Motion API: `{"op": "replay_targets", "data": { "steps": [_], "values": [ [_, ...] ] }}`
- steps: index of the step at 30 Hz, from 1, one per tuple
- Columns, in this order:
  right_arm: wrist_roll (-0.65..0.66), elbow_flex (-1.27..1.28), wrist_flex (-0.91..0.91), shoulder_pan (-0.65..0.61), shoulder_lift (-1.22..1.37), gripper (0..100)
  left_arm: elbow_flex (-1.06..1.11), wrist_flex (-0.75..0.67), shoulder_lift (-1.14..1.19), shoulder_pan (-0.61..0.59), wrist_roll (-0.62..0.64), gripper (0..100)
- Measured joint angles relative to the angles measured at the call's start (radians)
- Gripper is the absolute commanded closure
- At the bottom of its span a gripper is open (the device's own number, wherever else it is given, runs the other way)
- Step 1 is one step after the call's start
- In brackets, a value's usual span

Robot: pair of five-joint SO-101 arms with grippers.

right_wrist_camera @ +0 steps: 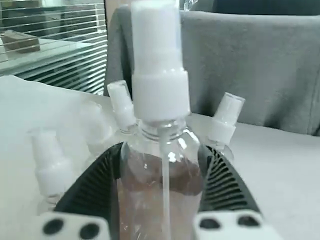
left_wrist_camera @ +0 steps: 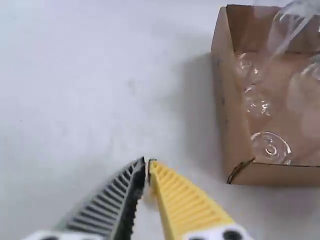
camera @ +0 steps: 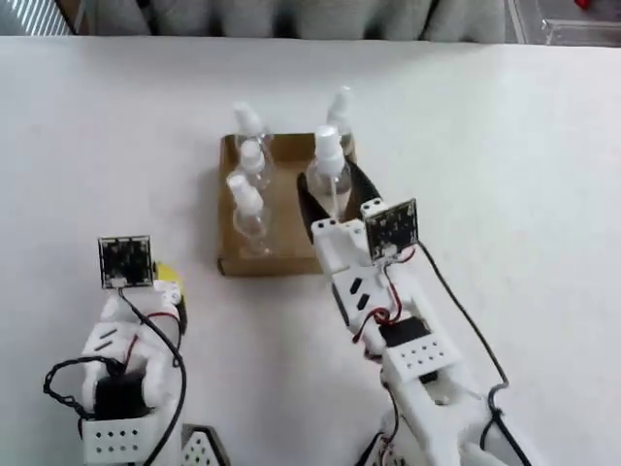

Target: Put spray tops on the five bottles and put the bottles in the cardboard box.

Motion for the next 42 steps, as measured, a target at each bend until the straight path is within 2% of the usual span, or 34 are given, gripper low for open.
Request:
{"op": "replay_targets", "data": {
  "steps": [12,25,42],
  "values": [
    [0.0,-0.031,-0.334,0.011,0.414,98.4,0.0,0.0,0.0,0.0,0.0,98],
    [0.0,-0.161,-0.433,0.055,0.69,98.4,0.0,0.0,0.0,0.0,0.0,98],
    [0.0,-0.161,-0.437,0.055,0.715,98.4,0.0,0.0,0.0,0.0,0.0,98]
  ]
}}
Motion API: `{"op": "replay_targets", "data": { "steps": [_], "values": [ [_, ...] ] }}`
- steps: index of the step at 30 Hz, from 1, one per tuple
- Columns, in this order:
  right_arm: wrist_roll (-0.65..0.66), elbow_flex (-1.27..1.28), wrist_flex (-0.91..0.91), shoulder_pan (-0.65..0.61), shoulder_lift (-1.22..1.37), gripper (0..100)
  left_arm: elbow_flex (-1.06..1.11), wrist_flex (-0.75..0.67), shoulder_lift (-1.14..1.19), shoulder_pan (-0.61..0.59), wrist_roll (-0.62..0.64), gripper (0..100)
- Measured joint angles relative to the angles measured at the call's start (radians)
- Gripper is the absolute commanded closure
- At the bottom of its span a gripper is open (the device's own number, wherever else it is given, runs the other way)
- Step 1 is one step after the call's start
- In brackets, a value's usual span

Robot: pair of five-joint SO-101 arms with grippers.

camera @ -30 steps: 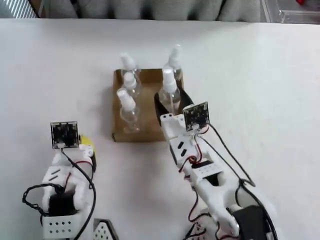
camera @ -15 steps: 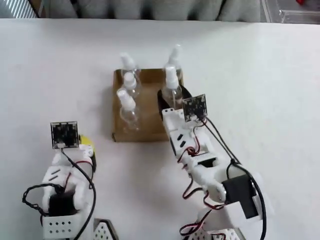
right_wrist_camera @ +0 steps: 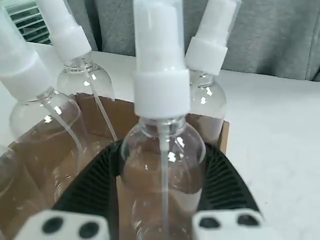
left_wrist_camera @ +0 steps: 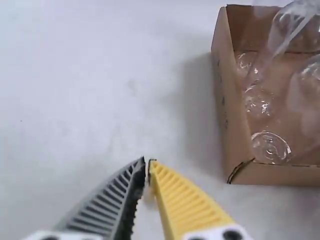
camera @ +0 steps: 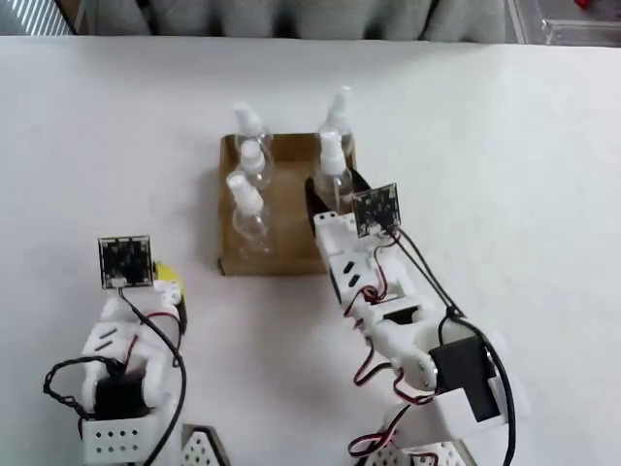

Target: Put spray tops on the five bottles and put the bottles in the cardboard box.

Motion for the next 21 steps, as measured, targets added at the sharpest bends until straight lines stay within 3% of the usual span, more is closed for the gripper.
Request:
{"op": "replay_targets", "data": {
  "steps": [21],
  "values": [
    [0.0,0.048,-0.011,-0.002,0.0,98.4,0.0,0.003,0.0,0.0,0.0,98]
  ]
}}
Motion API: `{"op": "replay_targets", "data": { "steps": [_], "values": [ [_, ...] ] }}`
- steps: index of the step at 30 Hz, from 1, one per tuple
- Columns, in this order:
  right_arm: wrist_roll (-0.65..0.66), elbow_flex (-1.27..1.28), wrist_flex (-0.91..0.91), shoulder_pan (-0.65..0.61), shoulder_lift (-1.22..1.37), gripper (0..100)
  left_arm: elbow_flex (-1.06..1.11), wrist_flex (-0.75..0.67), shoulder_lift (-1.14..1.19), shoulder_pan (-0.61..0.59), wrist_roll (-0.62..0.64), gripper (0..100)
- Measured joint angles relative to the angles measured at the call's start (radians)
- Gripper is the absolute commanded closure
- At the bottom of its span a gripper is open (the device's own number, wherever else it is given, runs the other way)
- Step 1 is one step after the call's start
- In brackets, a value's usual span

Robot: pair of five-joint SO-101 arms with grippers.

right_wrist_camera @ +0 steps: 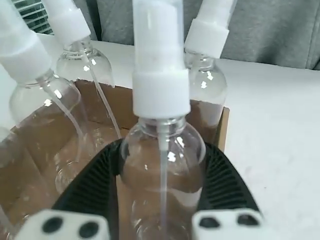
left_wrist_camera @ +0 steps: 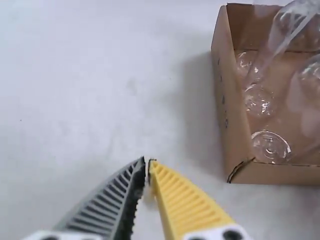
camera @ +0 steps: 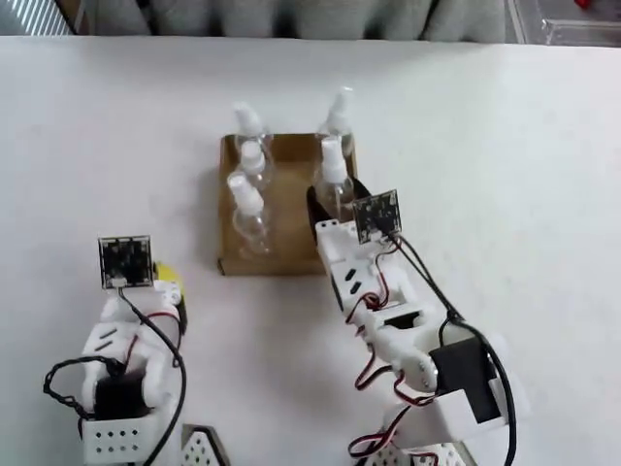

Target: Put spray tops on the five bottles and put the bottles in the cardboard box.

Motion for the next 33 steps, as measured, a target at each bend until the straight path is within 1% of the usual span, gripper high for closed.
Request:
{"op": "replay_targets", "data": {
  "steps": [8,14,24,30,33],
  "values": [
    [0.0,0.002,0.0,0.0,0.0,98.4,0.0,0.0,0.0,0.0,-0.005,98],
    [0.0,0.02,-0.005,0.0,-0.002,98.4,0.0,0.0,0.0,0.0,-0.081,98],
    [0.0,0.029,-0.014,0.0,-0.003,98.4,0.0,0.0,0.0,0.0,-0.089,98],
    [0.0,0.029,-0.014,0.0,-0.005,98.4,0.0,0.023,0.0,0.0,-0.089,98],
    [0.0,0.06,-0.009,0.0,-0.043,98.4,0.0,0.028,0.0,0.0,-0.089,98]
  ]
}}
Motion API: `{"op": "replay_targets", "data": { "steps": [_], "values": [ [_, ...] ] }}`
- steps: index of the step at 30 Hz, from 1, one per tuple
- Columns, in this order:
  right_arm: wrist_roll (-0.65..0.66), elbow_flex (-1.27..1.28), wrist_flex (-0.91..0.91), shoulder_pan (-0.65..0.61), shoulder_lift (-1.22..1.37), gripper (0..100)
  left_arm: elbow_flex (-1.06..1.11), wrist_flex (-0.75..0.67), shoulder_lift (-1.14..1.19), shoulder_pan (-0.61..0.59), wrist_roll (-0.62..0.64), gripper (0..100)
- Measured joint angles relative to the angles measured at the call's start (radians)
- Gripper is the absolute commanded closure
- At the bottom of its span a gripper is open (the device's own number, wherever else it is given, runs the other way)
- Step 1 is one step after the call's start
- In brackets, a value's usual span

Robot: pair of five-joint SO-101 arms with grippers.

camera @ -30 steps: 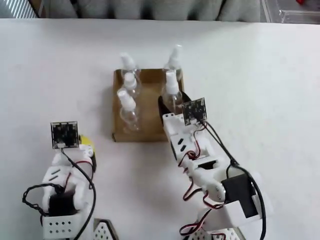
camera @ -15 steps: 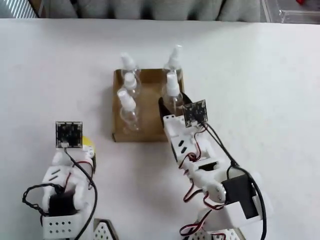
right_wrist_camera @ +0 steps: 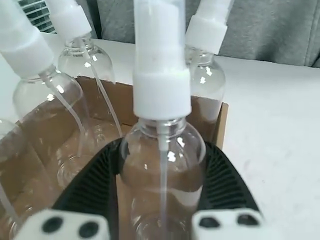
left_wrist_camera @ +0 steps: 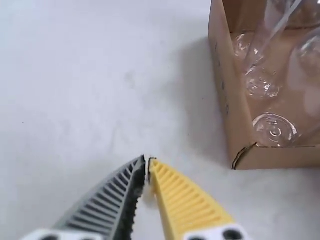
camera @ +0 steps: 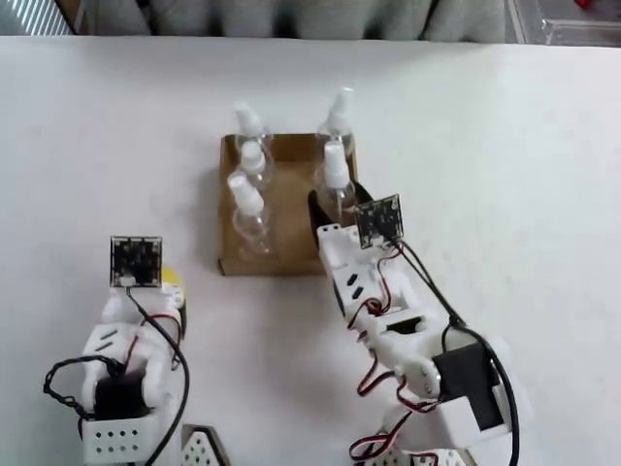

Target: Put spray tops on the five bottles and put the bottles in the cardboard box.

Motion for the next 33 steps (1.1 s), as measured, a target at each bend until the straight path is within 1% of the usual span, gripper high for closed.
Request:
{"op": "replay_targets", "data": {
  "steps": [8,33],
  "values": [
    [0.0,0.068,0.003,-0.002,-0.107,98.4,0.0,0.0,0.0,0.0,0.0,98],
    [0.0,0.072,0.003,-0.002,-0.117,98.4,0.0,0.0,0.0,0.0,-0.002,98]
  ]
}}
